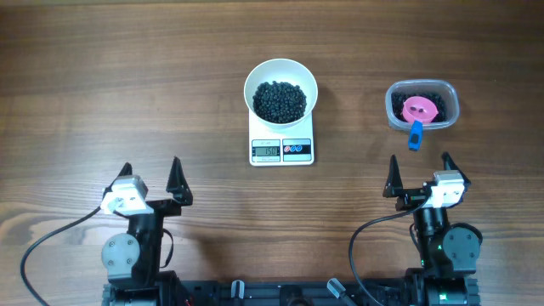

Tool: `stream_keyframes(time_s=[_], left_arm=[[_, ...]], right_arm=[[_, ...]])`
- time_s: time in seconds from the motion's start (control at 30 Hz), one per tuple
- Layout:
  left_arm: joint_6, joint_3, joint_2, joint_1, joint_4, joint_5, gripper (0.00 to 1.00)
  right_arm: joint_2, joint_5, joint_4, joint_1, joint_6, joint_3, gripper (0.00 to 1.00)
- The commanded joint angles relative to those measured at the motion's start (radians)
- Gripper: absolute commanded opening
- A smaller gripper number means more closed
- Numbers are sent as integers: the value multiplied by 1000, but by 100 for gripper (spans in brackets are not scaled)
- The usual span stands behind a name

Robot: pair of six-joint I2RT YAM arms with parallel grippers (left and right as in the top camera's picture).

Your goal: Scoop item into bowl and weigh 150g on scale

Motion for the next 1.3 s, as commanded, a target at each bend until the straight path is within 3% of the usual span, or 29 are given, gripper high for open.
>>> stream_keyframes(time_s=[0.0,0.2,0.5,0.63,1.27], left_arm=[[-3,-79,-11,8,84,12,100],[-2,-111,-11,8,135,15,100],[3,-111,-10,8,84,-23,100],[72,-111,-11,8,84,-25,100],[138,-111,-11,31,82,-22,100]], right_arm=[[-12,14,3,-4,-3,-2,100],[-12,14,3,-4,-3,-2,100],[-12,14,3,-4,-3,-2,100],[-12,14,3,-4,-3,-2,100],[-12,14,3,-4,-3,-2,100]])
